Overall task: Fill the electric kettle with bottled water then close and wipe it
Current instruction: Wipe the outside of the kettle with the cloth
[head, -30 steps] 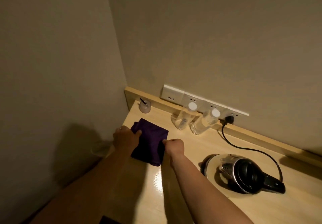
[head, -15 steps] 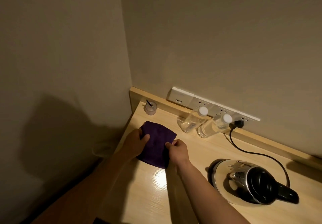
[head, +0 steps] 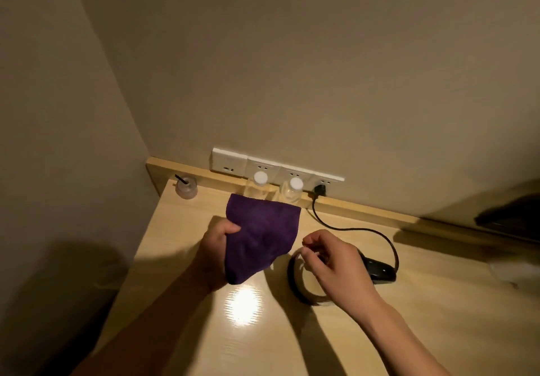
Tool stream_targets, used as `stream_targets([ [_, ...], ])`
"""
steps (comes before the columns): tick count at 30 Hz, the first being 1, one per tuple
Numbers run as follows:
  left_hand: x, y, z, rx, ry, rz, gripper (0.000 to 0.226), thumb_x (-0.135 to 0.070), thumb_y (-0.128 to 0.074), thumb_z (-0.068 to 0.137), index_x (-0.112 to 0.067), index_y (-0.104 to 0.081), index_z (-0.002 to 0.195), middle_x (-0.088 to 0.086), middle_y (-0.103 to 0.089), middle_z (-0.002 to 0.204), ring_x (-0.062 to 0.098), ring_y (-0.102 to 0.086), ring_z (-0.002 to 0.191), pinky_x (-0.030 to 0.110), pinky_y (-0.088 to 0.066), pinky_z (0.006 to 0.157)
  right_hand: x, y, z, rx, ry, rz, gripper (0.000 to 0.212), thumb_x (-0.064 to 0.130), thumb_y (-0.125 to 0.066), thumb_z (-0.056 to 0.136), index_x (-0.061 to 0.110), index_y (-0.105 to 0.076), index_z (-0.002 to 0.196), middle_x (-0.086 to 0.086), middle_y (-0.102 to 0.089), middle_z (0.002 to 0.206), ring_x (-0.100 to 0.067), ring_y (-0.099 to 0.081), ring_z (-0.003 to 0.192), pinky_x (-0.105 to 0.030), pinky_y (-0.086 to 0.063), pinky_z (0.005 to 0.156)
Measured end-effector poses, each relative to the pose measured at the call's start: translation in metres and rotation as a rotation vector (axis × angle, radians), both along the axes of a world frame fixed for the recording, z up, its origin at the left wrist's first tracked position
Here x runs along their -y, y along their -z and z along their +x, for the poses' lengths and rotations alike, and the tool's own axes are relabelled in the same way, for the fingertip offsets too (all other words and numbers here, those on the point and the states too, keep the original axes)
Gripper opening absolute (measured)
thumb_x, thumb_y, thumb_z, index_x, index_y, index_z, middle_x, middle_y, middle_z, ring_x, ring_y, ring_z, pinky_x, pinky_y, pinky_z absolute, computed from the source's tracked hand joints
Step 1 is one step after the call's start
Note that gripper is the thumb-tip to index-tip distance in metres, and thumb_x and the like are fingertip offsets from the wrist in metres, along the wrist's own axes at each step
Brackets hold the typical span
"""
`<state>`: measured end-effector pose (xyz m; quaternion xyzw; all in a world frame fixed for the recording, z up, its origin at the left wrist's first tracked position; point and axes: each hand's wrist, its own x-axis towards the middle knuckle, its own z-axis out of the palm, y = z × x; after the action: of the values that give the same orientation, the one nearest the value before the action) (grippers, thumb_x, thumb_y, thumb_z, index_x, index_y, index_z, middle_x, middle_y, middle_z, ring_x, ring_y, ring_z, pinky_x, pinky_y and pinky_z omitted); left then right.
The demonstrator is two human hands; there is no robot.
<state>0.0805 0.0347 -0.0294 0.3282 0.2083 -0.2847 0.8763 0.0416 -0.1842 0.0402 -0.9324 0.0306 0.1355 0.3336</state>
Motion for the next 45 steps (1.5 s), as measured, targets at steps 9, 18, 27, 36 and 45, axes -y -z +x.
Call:
stream_targets([
  [9,0.089,0.015,0.014,0.297,0.505,0.341,0.034,-0.026,-0.054,0.089,-0.012,-0.067,0.116,0.013,-0.073,0.101,0.028,-0.066,0.092,0.041,-0.049,0.087,0.103,-0.01,-0.03,-0.025,-0.375,-0.445,0.075,0.052,-0.072,0.087,0.035,-0.039,0.152,0.015,-0.04,0.161,-0.008,-0.041,0.144,-0.028,-0.037,0.117],
  [18,0.148,0.036,0.055,0.198,0.729,0.311,0.037,-0.032,-0.063,0.094,-0.003,-0.066,0.118,0.014,-0.076,0.092,0.025,-0.073,0.079,0.037,-0.058,0.082,0.117,0.021,-0.015,-0.063,-0.382,-0.426,0.094,0.043,-0.075,0.088,0.033,-0.018,0.162,0.01,-0.015,0.171,-0.016,-0.027,0.154,-0.027,-0.025,0.119],
  [27,0.185,0.04,0.088,0.194,0.97,0.359,0.052,-0.043,-0.081,0.06,-0.008,-0.078,0.099,0.019,-0.075,0.095,0.034,-0.07,0.087,0.05,-0.051,0.097,0.122,0.025,-0.013,-0.092,-0.311,-0.37,0.097,0.05,-0.076,0.086,0.038,-0.017,0.161,0.014,-0.016,0.17,-0.015,-0.033,0.151,-0.03,-0.037,0.113],
  [36,0.127,0.065,0.018,0.21,0.508,0.212,0.05,-0.029,-0.061,0.088,0.002,-0.059,0.127,0.021,-0.072,0.108,0.031,-0.072,0.092,0.041,-0.056,0.086,0.118,0.024,-0.015,-0.064,-0.276,-0.361,0.098,0.049,-0.079,0.083,0.043,-0.018,0.159,0.018,-0.022,0.168,-0.018,-0.039,0.148,-0.04,-0.044,0.113],
  [45,0.148,0.057,0.048,0.237,0.582,0.304,0.036,-0.035,-0.063,0.092,-0.005,-0.071,0.111,0.014,-0.074,0.093,0.026,-0.07,0.079,0.039,-0.052,0.08,0.117,0.028,-0.019,-0.029,-0.197,-0.298,0.096,0.043,-0.082,0.081,0.038,-0.022,0.156,0.015,-0.043,0.159,-0.019,-0.051,0.138,-0.043,-0.052,0.103],
])
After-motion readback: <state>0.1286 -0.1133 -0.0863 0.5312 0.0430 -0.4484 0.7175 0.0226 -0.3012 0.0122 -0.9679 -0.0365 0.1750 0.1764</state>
